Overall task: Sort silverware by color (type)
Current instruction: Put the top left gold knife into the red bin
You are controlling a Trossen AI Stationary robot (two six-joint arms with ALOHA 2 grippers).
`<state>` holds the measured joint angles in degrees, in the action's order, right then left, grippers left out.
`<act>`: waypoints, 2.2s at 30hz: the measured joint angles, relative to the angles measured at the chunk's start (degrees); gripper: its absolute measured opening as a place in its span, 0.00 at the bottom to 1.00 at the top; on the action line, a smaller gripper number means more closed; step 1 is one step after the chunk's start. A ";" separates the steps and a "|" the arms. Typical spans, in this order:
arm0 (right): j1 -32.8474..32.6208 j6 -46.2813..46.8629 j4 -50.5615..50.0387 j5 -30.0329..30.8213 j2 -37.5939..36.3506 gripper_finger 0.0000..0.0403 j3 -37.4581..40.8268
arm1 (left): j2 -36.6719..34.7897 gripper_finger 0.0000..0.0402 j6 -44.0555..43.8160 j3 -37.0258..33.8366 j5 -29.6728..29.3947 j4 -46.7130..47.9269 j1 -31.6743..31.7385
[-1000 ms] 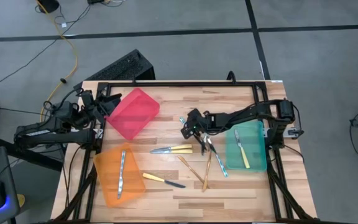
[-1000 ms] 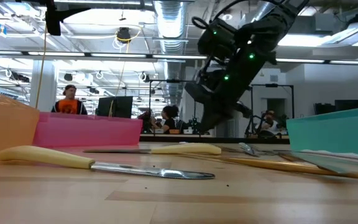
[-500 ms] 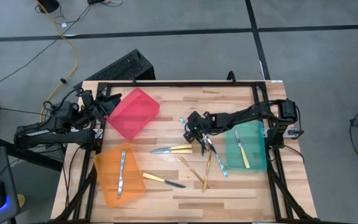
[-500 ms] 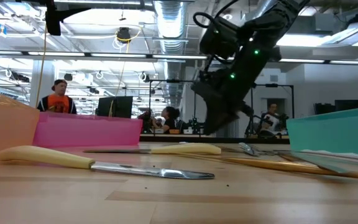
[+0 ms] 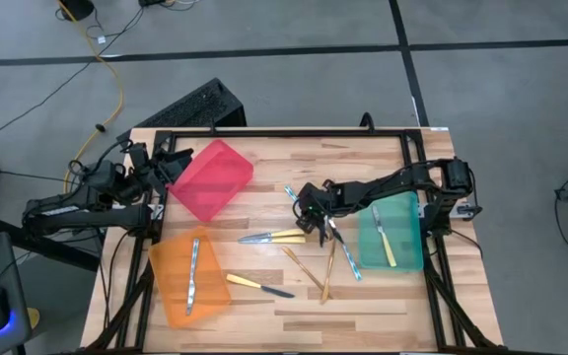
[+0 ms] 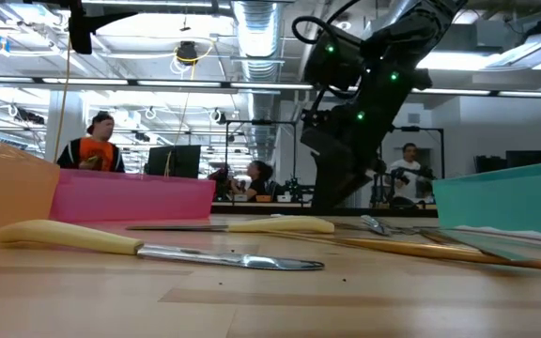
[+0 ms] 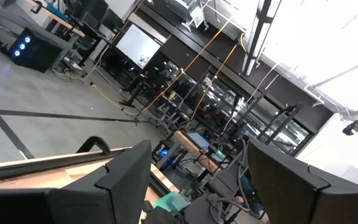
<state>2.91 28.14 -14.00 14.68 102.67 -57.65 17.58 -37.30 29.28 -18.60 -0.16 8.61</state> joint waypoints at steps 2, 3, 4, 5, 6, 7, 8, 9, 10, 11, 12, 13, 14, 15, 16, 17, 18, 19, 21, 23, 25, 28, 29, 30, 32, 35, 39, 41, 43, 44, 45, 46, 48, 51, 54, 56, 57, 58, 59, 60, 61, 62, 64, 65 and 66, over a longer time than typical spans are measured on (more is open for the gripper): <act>-0.37 -1.33 -0.10 0.00 0.00 0.48 0.00 | -0.02 0.61 0.08 0.00 0.10 0.13 0.01; -0.66 -1.92 -0.13 0.01 0.00 0.48 0.00 | 0.01 0.61 0.23 0.00 0.10 0.46 -0.01; -0.83 -2.46 -0.10 0.06 0.00 0.47 0.00 | -0.02 0.61 0.41 0.00 0.10 0.84 -0.01; -0.97 -2.89 0.01 0.04 0.00 0.47 0.00 | -0.02 0.61 0.45 0.00 0.12 1.03 -0.01; -1.08 -3.10 0.13 0.06 0.00 0.47 0.00 | 0.01 0.61 0.43 0.00 0.08 1.06 -0.01; -1.08 -3.28 0.22 0.04 0.00 0.46 0.00 | 0.01 0.61 0.40 0.00 0.10 0.98 -0.01; -1.08 -3.71 0.29 -0.01 0.00 0.46 0.00 | 0.01 0.61 0.26 0.00 0.10 0.89 -0.01; -1.04 -4.58 0.35 -0.29 0.00 0.46 0.00 | 0.00 0.61 0.13 0.00 0.09 0.80 0.01; -1.04 -5.52 0.33 -0.94 0.00 0.46 -0.02 | -0.02 0.61 0.13 0.00 0.10 0.76 -0.01; -0.97 -6.04 0.32 -1.56 0.00 0.46 -0.02 | -0.01 0.61 0.13 0.00 0.08 0.79 -0.01; -0.97 -6.53 0.33 -2.20 0.00 0.46 -0.02 | -0.01 0.61 0.11 0.00 0.08 0.81 0.01; -0.97 -6.99 0.33 -2.65 0.00 0.46 -0.02 | 0.01 0.61 0.11 0.00 0.08 0.81 -0.01; -0.99 -7.09 0.31 -2.68 0.00 0.46 -0.02 | 0.01 0.61 0.09 0.00 0.08 0.80 0.01; -0.96 -7.16 0.28 -2.65 0.00 0.46 -0.02 | 0.01 0.61 0.09 0.00 0.08 0.80 0.01; -0.89 -7.22 0.27 -2.59 0.00 0.46 -0.02 | 0.00 0.61 0.09 0.00 0.08 0.79 0.00; -0.71 -7.23 0.29 -2.51 0.00 0.46 -0.02 | 0.00 0.61 0.07 0.00 0.06 0.79 -0.01; -0.45 -7.23 0.28 -2.30 0.00 0.46 -0.02 | 0.01 0.61 0.06 0.00 0.07 0.79 -0.01; -0.08 -7.23 0.28 -1.79 0.00 0.46 -0.02 | 0.01 0.61 0.04 0.00 0.06 0.79 -0.01; 0.63 -7.23 0.17 -0.84 0.00 0.46 -0.02 | -0.01 0.61 0.04 0.00 0.04 0.79 0.01; 1.41 -7.23 -0.08 -0.57 0.00 0.46 -0.02 | 0.01 0.61 0.04 0.00 0.02 0.79 0.00; 2.11 -7.29 -0.64 -0.57 -0.02 0.46 -0.02 | 0.01 0.61 0.02 0.00 0.01 0.79 -0.01; 2.58 -7.67 -1.88 -0.56 -0.02 0.45 -0.02 | 0.01 0.61 0.02 0.00 -0.01 0.79 -0.01; 2.61 -7.69 -2.32 -0.52 -0.02 0.45 -0.01 | 0.01 0.61 0.02 0.00 -0.03 0.79 -0.01; 2.64 -7.71 -2.10 -0.40 -0.02 0.45 0.23 | 0.01 0.61 0.02 0.00 -0.04 0.79 0.01; 2.61 -7.67 -1.70 0.33 -0.04 0.45 1.17 | 0.00 0.61 0.02 0.00 -0.05 0.79 0.01; 2.76 -7.64 -1.55 0.37 -0.07 0.45 1.96 | 0.00 0.61 0.02 0.00 -0.05 0.79 0.01; 2.72 -7.21 1.27 0.37 -0.13 0.45 3.39 | 0.01 0.61 0.02 0.00 -0.05 0.79 0.01; 2.72 -6.88 2.83 0.33 -0.13 0.45 4.22 | 0.01 0.61 0.02 0.00 -0.15 0.79 0.01; 2.72 -6.24 3.61 0.28 -0.09 0.45 5.00 | 0.00 0.61 0.02 0.00 -0.20 0.79 0.01; 2.72 -6.06 4.08 0.26 -0.09 0.45 5.25 | 0.01 0.61 0.02 0.00 -0.20 0.79 0.01; 2.72 -5.76 4.31 0.27 -0.11 0.45 5.46 | 0.01 0.61 0.02 0.00 -0.20 0.79 -0.01; 2.72 -5.66 4.33 0.26 -0.11 0.45 5.62 | 0.01 0.61 0.02 0.00 -0.23 0.79 0.01; 2.72 -5.63 4.33 0.28 -0.11 0.45 5.73 | -0.01 0.61 0.02 0.00 -0.25 0.79 0.01; 2.77 -5.46 4.13 0.28 -0.11 0.44 5.73 | 0.01 0.61 0.02 0.00 -0.36 0.79 0.01; 2.85 -4.20 3.70 0.30 -0.11 0.36 5.75 | 0.00 0.61 0.02 0.00 -0.55 0.79 -0.01; 2.89 -3.75 3.47 0.37 -0.11 0.28 5.75 | 0.01 0.61 0.02 0.00 -0.53 0.79 0.01; 2.90 -3.73 3.35 0.47 -0.11 0.24 5.75 | 0.00 0.61 0.02 0.00 -0.53 0.79 0.01; 2.90 -3.63 3.22 0.66 -0.11 0.20 5.75 | 0.01 0.61 0.02 0.00 -0.53 0.79 0.01; 2.90 -3.33 3.05 0.77 -0.11 0.16 5.75 | 0.01 0.61 0.02 0.00 -0.53 0.79 0.01; 2.90 -2.87 2.88 0.85 -0.13 0.13 5.75 | 0.00 0.61 0.02 0.00 -0.53 0.79 0.00; 2.90 -2.66 2.73 0.83 -0.17 0.09 5.73 | 0.01 0.61 0.02 0.00 -0.53 0.78 0.01; 2.90 -2.66 2.69 0.85 -0.20 0.06 5.73 | 0.01 0.61 0.02 0.00 -0.53 0.76 -0.01; 2.88 -2.64 2.71 0.85 -0.22 0.03 5.70 | 0.00 0.61 0.02 0.00 -0.53 0.72 0.01; 2.88 -2.38 2.85 0.88 -0.27 0.03 5.70 | 0.01 0.61 0.02 0.00 -0.53 0.72 0.01; 2.88 -1.88 2.83 0.97 -0.31 0.03 5.68 | -0.01 0.61 0.00 0.00 -0.53 0.70 0.01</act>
<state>5.79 26.26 -11.17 15.65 102.37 -51.96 17.56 -37.30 29.28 -19.14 0.54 8.62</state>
